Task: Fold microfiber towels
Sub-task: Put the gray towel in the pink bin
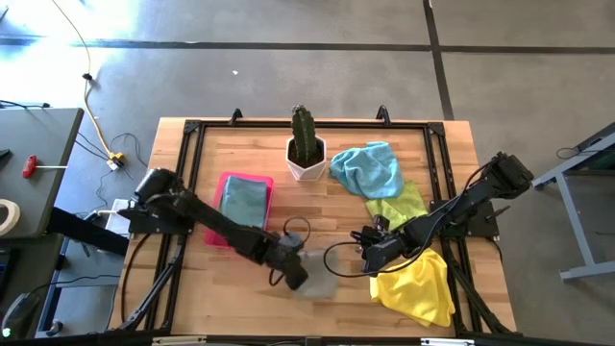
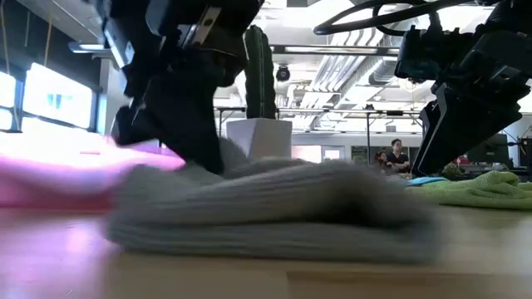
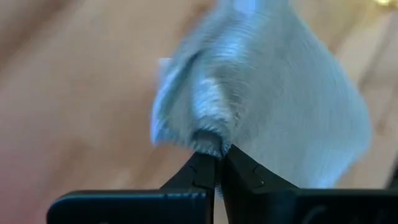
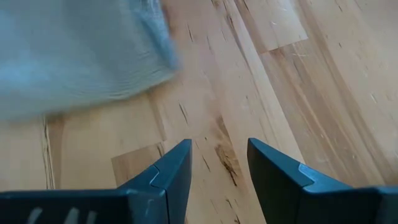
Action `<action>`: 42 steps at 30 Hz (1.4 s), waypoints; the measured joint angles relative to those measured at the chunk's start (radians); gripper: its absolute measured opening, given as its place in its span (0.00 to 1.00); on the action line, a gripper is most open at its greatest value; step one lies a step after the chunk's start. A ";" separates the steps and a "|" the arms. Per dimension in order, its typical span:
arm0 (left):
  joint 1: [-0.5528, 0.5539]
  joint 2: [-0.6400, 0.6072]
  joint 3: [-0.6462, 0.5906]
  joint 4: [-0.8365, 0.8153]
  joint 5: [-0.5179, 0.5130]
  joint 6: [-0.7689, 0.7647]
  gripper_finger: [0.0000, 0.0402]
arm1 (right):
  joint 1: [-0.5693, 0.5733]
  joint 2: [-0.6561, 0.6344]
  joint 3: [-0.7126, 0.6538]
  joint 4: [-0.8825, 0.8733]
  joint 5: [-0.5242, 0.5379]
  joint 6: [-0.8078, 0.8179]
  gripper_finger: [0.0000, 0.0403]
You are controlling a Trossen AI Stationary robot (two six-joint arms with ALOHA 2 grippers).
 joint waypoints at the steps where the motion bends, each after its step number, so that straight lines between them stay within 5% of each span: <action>1: 0.004 -0.024 0.003 -0.051 0.003 0.014 0.00 | 0.000 0.000 0.000 0.001 0.000 0.000 0.37; 22: 0.215 -0.312 0.216 -0.950 -0.042 0.303 0.00 | 0.000 0.000 0.000 0.018 0.000 0.000 0.37; 31: 0.289 -0.329 0.213 -1.145 -0.135 0.396 0.00 | 0.000 0.000 0.001 0.026 0.000 0.000 0.37; 42: 0.295 -0.334 0.059 -1.152 -0.183 0.364 0.00 | 0.000 0.000 0.001 0.030 0.000 0.000 0.37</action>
